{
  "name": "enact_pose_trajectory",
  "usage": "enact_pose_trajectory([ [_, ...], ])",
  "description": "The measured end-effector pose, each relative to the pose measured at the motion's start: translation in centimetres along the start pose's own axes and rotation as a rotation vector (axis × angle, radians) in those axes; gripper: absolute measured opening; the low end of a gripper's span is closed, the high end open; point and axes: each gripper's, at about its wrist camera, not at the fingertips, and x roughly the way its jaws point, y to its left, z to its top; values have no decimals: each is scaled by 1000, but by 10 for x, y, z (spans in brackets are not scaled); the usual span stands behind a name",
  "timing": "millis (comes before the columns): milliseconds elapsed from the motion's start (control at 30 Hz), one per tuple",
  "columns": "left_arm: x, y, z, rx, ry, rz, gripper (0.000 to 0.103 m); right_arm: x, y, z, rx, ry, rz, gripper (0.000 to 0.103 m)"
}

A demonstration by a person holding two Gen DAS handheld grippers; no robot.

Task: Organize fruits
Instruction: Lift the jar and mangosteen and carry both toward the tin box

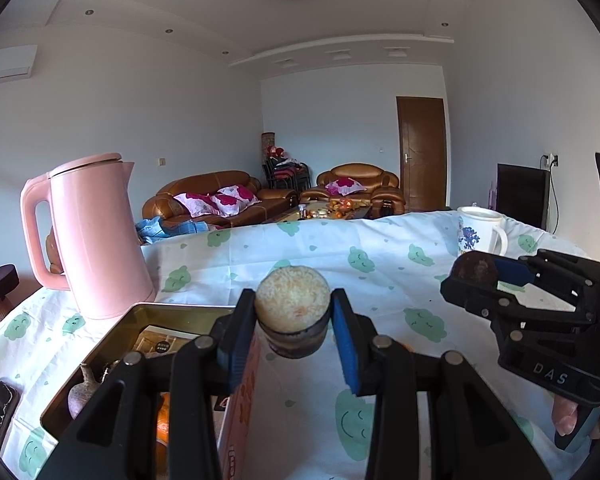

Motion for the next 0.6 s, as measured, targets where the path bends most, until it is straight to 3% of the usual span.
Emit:
enact_pose_trajectory([
  [600, -7, 17, -4, -27, 17, 27, 39, 3, 39, 6, -62, 5, 63, 41],
])
